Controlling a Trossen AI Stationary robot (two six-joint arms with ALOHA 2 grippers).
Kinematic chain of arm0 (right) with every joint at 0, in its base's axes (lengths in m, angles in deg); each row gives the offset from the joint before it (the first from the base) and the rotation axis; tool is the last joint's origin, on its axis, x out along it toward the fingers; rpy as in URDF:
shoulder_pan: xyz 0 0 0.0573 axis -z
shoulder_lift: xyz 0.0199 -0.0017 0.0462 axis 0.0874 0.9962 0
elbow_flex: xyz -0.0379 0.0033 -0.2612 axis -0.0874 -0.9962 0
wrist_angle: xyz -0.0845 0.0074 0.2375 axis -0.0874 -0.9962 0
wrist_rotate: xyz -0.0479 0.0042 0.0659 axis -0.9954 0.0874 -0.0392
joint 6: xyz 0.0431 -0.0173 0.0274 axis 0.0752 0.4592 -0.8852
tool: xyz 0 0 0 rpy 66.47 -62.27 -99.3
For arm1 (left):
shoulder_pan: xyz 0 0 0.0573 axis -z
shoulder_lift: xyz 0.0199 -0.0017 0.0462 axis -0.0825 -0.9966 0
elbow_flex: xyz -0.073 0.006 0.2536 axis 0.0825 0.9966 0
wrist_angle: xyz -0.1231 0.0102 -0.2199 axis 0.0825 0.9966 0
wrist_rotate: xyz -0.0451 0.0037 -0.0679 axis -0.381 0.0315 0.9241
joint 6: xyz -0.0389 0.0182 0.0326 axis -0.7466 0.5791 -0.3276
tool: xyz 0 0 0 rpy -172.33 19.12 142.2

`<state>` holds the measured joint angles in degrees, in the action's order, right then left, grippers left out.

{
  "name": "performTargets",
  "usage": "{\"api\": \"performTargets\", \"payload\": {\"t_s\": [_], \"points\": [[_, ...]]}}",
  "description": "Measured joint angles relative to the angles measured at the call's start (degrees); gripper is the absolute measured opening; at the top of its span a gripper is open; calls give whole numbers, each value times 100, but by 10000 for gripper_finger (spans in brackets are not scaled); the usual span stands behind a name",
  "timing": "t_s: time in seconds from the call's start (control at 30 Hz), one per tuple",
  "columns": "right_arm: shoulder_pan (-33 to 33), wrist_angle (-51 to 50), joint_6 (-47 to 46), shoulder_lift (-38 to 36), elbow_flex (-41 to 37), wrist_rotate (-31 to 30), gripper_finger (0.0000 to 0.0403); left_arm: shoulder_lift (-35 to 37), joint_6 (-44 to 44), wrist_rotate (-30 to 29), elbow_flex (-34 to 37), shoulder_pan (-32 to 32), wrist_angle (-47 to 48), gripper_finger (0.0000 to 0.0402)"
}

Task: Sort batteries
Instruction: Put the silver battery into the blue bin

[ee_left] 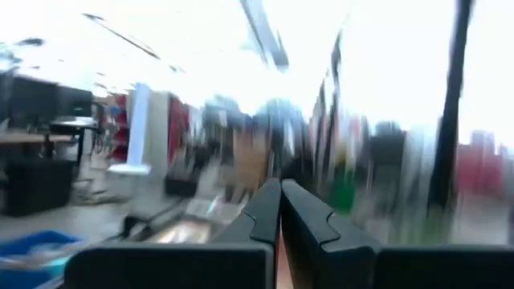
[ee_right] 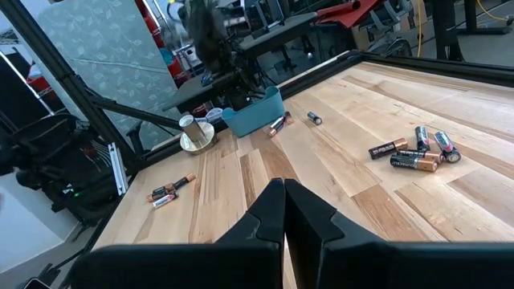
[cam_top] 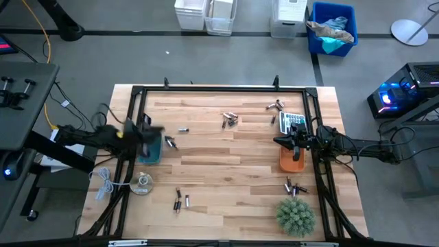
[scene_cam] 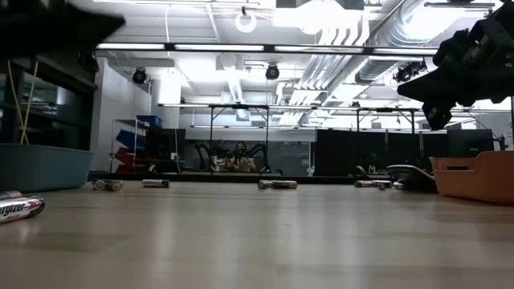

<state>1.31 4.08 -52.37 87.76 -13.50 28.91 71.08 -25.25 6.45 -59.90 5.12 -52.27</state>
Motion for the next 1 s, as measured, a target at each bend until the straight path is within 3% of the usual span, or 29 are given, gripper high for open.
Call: {"api": "performTargets", "payload": {"t_s": [0.1,0.17,0.27,0.37,0.47,0.57,0.77,0.9,1.0], "points": [[0,2,0,0,0,0,0,-369,-1102,-953,-31,-162,-1215,3],[2,0,2,0,1,-1,0,-734,-1723,-1148,-231,-329,-1337,3],[2,2,0,0,0,0,0,-1563,-2222,-393,-806,-564,-1209,3],[2,1,2,0,0,-1,0,-2773,-1892,247,-1616,-757,-1186,3],[0,2,0,0,0,0,0,-4028,-1268,331,-2573,-987,-965,3],[2,2,2,0,1,-1,0,-5037,-1517,403,-3476,-1192,-515,3],[2,302,14,2,-6,-184,0,-6209,-2105,414,-4758,-1377,-276,3],[0,1510,-983,2,-6,-865,0,-6604,-2192,487,-5193,-1482,-273,3],[3,2706,-1800,8,-6,-1837,0,-6680,-1832,1036,-5438,-1661,289,3]]}}
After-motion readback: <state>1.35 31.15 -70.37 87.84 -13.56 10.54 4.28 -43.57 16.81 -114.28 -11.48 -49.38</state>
